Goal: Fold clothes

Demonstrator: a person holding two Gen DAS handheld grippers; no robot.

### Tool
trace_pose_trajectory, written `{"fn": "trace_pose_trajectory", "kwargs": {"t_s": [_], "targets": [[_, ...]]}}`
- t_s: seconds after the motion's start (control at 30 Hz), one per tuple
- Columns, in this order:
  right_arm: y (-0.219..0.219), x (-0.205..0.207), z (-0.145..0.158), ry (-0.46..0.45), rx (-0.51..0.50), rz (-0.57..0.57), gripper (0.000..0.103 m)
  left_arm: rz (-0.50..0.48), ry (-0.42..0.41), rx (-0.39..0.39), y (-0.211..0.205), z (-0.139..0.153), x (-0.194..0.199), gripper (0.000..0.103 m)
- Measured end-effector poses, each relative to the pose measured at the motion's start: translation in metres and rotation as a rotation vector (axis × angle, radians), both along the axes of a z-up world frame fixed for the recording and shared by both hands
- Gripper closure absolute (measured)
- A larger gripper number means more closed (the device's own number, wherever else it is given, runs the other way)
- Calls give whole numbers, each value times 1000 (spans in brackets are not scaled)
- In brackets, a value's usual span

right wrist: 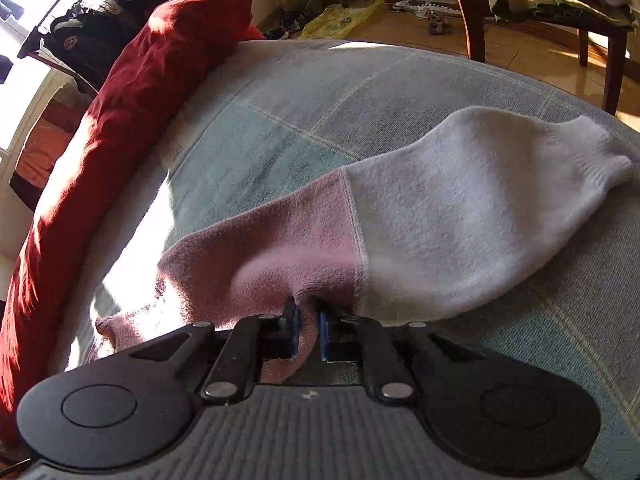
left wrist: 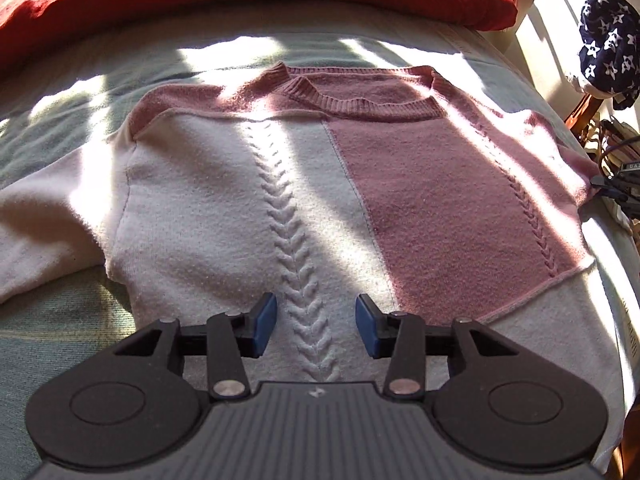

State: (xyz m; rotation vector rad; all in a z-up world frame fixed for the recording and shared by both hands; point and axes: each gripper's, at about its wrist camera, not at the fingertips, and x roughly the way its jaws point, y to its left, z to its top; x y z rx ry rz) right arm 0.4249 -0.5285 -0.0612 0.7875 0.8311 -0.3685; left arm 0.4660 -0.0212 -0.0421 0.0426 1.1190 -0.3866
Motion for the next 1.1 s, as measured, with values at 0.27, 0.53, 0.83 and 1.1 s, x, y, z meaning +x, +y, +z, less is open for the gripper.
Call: {"fn": "trace_pose_trajectory", "kwargs": {"t_s": [0.27,0.53,0.83,1.1], "targets": [[62,6,35,28,-156,357,62,-29,-130,6,-9,25,11,59],[163,16,5,43,-225,717,62,-107,-124,41,-27,5,9,57],[153,-13,35,82,-291,687,45,26,-84,75,31,13,-15,58],[258,12,-2,101,-462,904,25,-55,-125,59,-2,-8,-16,52]]}}
